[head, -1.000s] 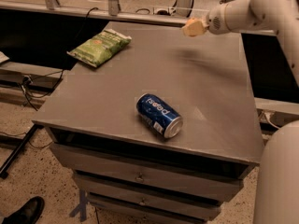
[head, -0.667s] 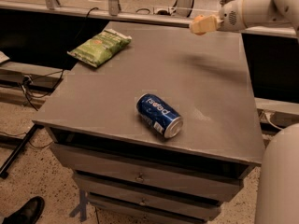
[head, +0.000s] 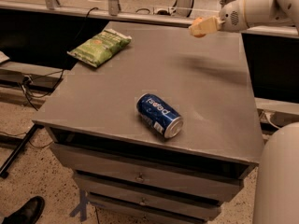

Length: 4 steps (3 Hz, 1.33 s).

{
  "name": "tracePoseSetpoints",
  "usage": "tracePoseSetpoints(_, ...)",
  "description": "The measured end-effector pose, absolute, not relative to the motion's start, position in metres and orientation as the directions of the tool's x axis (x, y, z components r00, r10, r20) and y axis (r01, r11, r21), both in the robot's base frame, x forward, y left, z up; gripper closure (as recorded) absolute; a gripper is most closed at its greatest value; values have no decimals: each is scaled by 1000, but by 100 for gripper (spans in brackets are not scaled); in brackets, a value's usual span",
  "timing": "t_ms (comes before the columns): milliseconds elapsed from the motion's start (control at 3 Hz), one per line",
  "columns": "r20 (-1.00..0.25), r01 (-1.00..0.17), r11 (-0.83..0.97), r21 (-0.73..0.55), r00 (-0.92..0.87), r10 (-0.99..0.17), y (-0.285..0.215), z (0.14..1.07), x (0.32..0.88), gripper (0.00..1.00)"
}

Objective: Move orange near pepsi can

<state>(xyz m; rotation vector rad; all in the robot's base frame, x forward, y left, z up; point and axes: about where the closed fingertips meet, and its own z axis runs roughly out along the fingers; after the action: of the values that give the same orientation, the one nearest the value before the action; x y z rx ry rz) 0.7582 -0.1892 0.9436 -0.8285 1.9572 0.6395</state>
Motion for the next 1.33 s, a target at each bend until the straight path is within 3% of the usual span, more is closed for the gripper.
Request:
tracePoseSetpoints(333,-867,-769,629,116,-387,-314,-190,938,751,100)
tracePoseSetpoints(1333,-862,-885,406,229,-378,-338,-217,933,598,100)
